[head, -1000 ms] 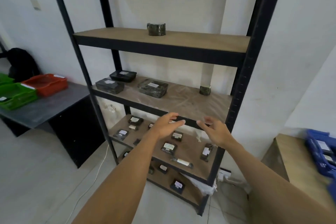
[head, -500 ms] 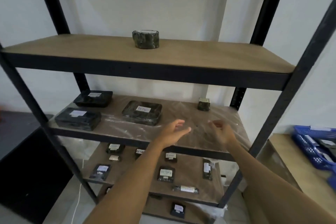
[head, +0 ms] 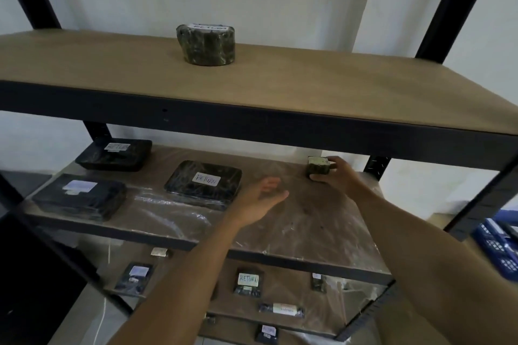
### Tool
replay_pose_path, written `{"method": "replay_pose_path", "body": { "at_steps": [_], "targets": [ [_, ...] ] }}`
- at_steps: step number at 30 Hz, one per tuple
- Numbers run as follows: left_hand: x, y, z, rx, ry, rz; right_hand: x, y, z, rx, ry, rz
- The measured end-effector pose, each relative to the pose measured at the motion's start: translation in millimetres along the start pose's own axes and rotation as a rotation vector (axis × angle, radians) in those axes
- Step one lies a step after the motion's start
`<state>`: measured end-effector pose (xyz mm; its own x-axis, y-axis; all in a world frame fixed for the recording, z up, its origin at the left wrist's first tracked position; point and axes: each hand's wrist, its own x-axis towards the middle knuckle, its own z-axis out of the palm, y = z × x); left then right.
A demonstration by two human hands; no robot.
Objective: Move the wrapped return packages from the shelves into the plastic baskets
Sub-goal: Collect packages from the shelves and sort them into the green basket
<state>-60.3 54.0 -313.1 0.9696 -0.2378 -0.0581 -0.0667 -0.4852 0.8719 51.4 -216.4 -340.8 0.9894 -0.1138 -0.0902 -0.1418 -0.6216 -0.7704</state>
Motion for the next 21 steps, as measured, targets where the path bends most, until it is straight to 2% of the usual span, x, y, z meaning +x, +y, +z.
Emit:
{"method": "replay_pose_path", "body": {
  "at_steps": [3,9,17,21],
  "targets": [
    [2.0,-0.8,-3.7,0.002,0.003,0.019,10.3,3.5,1.1,-0.044,0.004,-0.081],
    [3.3,4.0,-10.7,0.029,-0.02,0.029,1.5,1.6,0.7,0.032,-0.017,-0.075],
    [-6.1,14.5,-9.5,0.086,-0.061,0.054,-59.1,-12.7,8.9,0.472,-0.207,-0.002],
    [-22.8,13.5,-6.2,0.137,-0.091,0.084,-103.5,-14.1,14.4,0.651,-0.197,0.026]
  ]
}}
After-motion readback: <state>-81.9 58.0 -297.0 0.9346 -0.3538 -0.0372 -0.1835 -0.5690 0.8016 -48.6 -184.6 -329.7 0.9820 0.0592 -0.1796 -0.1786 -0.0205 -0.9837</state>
